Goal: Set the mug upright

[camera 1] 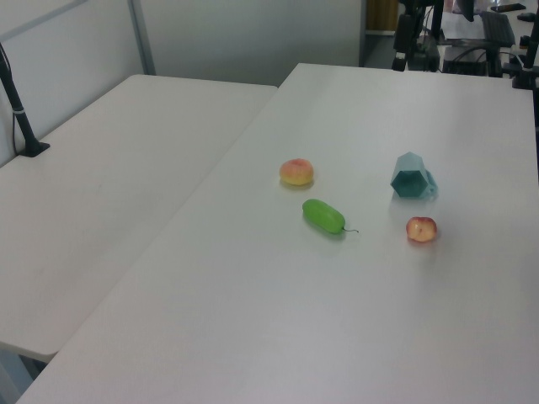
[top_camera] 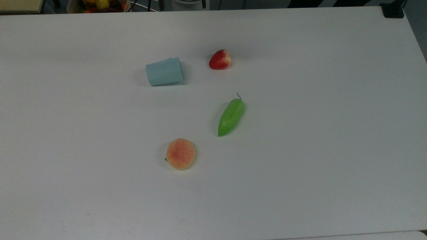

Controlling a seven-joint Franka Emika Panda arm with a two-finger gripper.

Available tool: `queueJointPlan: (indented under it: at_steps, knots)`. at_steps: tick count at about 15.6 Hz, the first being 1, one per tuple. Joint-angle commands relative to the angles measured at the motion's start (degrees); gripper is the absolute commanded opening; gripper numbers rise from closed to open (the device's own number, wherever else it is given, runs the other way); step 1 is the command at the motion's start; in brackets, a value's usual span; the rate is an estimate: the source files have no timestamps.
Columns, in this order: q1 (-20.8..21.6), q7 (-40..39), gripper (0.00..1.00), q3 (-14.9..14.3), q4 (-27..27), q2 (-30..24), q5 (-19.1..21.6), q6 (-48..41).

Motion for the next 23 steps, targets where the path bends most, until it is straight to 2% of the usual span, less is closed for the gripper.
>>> queueJointPlan:
  at_steps: [1, 18, 23]
  knots:
    - [0.9, -1.0, 1.00, -0.6, -1.7, -1.2, 0.3, 1.5]
    - [0.9, -0.4, 1.00, -0.7, -1.6, -1.0, 1.4, 1.6]
    - [3.4, -0.8, 1.00, -3.8, -1.7, -0.9, 1.4, 1.5]
